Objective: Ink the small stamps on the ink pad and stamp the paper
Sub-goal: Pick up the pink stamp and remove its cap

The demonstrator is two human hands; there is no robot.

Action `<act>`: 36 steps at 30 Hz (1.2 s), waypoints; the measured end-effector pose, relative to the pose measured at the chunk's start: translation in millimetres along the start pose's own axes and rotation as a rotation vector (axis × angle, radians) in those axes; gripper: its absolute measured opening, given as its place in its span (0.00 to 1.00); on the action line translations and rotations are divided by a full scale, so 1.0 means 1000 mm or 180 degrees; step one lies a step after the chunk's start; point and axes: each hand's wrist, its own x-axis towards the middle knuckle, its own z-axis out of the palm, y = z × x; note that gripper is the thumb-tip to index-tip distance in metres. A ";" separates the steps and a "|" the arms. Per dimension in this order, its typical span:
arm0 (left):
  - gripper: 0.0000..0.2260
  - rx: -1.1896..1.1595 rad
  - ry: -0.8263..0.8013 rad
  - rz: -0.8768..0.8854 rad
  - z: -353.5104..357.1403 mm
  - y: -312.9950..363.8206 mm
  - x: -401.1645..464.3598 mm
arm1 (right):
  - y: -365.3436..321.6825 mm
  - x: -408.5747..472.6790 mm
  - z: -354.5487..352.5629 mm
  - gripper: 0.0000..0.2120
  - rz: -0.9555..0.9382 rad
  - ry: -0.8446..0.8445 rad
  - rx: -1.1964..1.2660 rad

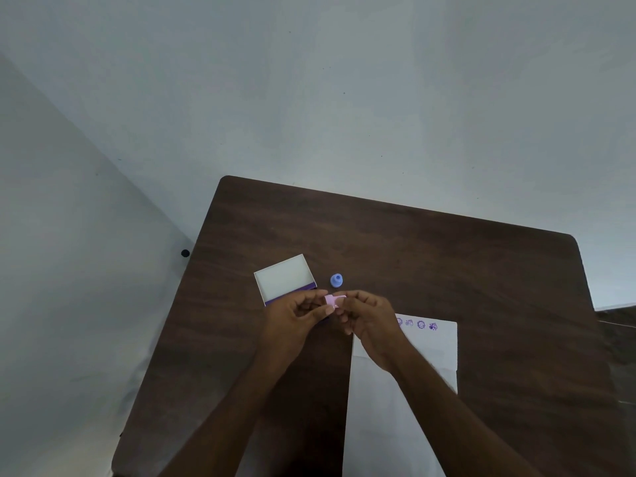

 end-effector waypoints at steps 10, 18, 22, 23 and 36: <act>0.18 0.0029 0.0040 -0.0020 -0.002 0.006 -0.001 | -0.003 -0.003 0.002 0.13 -0.0140 -0.0064 0.0137; 0.15 -0.0085 -0.0003 0.0137 -0.003 0.005 -0.002 | -0.001 -0.006 0.006 0.05 -0.0058 0.0182 0.0270; 0.11 -0.0508 0.0066 0.0179 -0.006 0.000 -0.005 | 0.000 -0.009 0.005 0.08 0.0045 0.0217 0.0675; 0.11 -0.0656 0.0065 0.0169 -0.006 -0.001 -0.006 | 0.000 -0.011 0.005 0.09 0.0047 0.0107 0.0726; 0.12 -0.1454 -0.0210 0.0240 -0.012 -0.010 -0.012 | 0.006 -0.017 0.009 0.12 0.0672 -0.0320 0.1892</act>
